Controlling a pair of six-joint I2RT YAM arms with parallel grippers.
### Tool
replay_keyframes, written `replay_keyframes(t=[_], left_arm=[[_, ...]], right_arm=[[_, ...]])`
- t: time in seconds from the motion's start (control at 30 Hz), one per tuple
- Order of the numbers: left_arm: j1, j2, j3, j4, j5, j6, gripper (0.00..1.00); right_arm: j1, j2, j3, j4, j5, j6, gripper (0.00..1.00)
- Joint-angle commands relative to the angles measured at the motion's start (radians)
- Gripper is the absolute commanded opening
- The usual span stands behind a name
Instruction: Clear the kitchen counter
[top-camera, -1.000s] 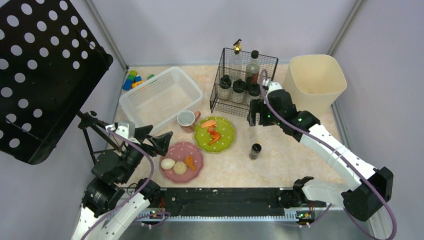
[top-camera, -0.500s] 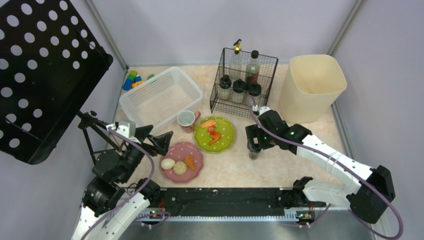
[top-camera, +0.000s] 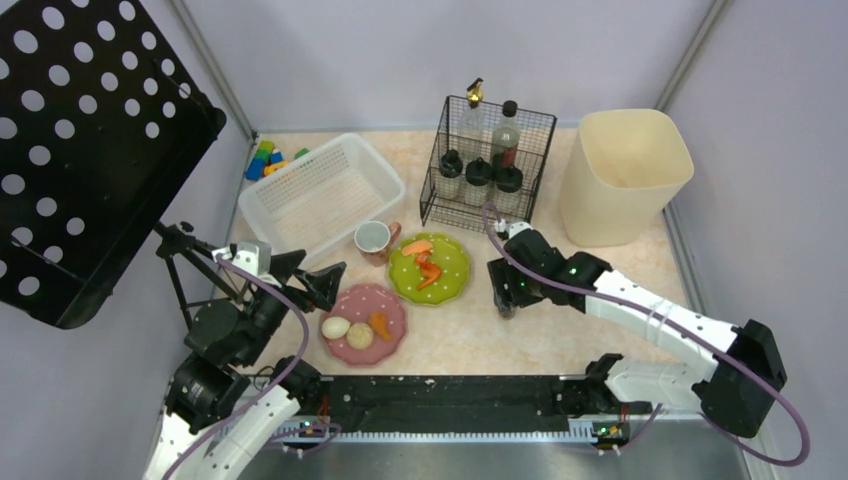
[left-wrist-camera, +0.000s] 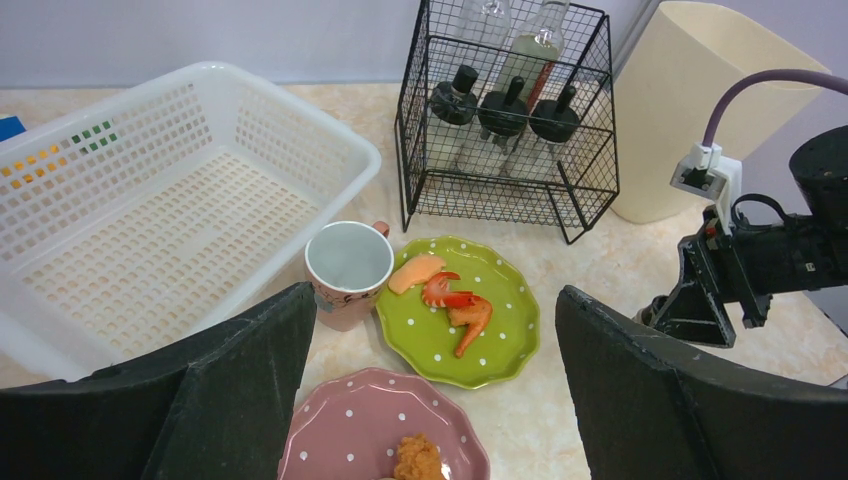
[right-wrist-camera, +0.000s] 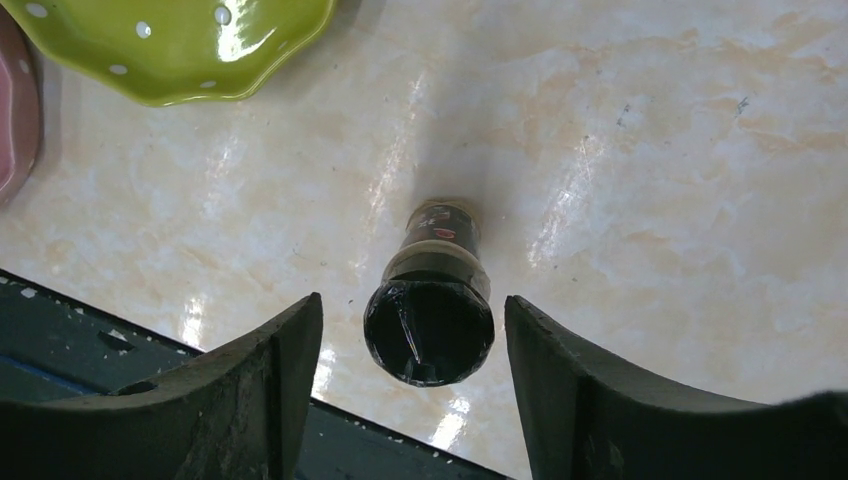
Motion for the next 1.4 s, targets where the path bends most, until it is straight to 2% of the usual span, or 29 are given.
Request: replay_keyframes(t=[0.0,0.43,0.7,1.03,1.37], left_arm=[[0.006,0.010,0.002,0.024,0.016,-0.001,0.94],[0.006,0.004,0.001,0.024,0.017,-0.003,0.94],[0.007,0.002,0.002,0.023,0.016,-0.003,0.94],[0.007,0.001,0.002,0.022,0.014,-0.003,0.94],[0.007,0.002,0.002,0.024,0.016,-0.003,0.94]], right_arm=[[0.025,0.025,0.005,-0.001,0.042,0.018,0.63],[0.041,0.039,0.079,-0.029,0.111,0.021,0.31],[0.041,0.050,0.304,-0.059,0.169,-0.027,0.30],[0.035,0.164,0.610,-0.068,0.325,-0.139,0.30],[-0.130,0.315,0.649,0.068,0.190,-0.150,0.27]])
